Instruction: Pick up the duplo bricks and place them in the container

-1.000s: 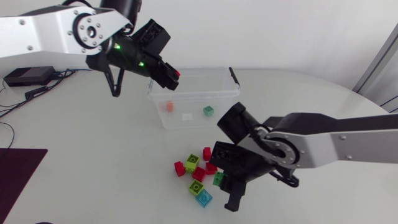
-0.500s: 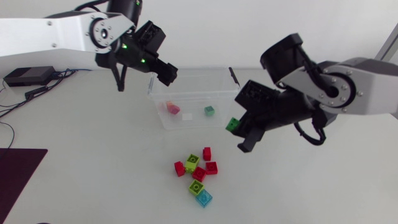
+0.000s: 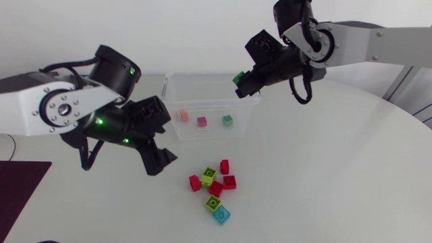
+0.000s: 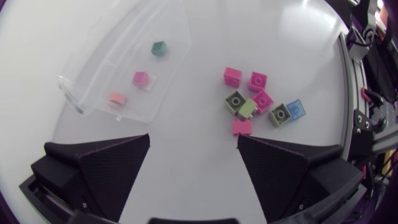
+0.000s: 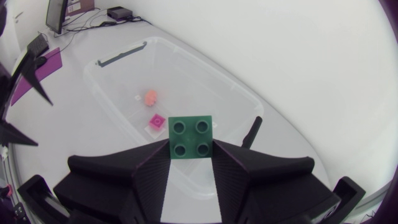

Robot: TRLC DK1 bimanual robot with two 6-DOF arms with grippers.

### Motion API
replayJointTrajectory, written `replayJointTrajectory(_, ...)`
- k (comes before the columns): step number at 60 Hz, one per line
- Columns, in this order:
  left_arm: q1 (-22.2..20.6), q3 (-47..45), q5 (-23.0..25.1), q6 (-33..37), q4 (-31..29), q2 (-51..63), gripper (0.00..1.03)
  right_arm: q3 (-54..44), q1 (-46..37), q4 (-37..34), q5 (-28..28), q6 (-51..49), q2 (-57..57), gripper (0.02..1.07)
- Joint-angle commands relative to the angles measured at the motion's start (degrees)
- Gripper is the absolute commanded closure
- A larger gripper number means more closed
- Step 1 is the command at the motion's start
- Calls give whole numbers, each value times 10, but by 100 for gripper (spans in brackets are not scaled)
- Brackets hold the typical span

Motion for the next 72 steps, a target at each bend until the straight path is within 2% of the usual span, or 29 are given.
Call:
replayJointTrajectory(1,-20,-24,5,26,0,1,5,29,-3,16,-4,17,35,78)
replayJointTrajectory(5,-29,-30,5,29,0,13,5,51,-4,30,-1,19,59,77)
replayJointTrajectory(7,-37,-31,5,32,0,28,5,64,-5,30,0,20,72,71)
replayJointTrajectory(10,-44,-32,5,39,0,51,5,89,-8,27,2,23,98,51)
replayJointTrajectory(12,-47,-30,5,40,1,67,5,105,-8,24,6,23,113,32)
replayJointTrajectory(14,-51,-27,4,40,1,84,5,112,-8,24,10,23,119,16)
replayJointTrajectory(17,-53,-22,4,40,2,105,5,116,-8,24,10,24,119,8)
replayJointTrajectory(22,-65,-17,1,36,18,129,5,100,-9,24,10,26,88,7)
replayJointTrajectory(33,-74,-4,-2,38,38,165,5,-1,-5,11,-4,19,-31,7)
replayJointTrajectory(46,-80,22,-1,38,54,226,5,-189,13,10,-13,14,-193,7)
replayJointTrajectory(54,-87,30,-1,30,65,245,8,-269,24,9,-13,14,-240,7)
replayJointTrajectory(60,-95,30,-1,29,69,260,20,-309,42,-4,-13,19,-248,7)
replayJointTrajectory(62,-97,32,-1,27,70,267,35,-326,55,-4,-13,19,-252,7)
replayJointTrajectory(65,-98,35,-1,21,72,272,53,-343,71,-4,1,19,-249,7)
replayJointTrajectory(67,-97,36,-1,18,73,274,70,-355,85,-2,11,19,-247,7)
replayJointTrajectory(72,-96,36,-1,19,73,272,71,-380,107,2,10,1,-240,7)
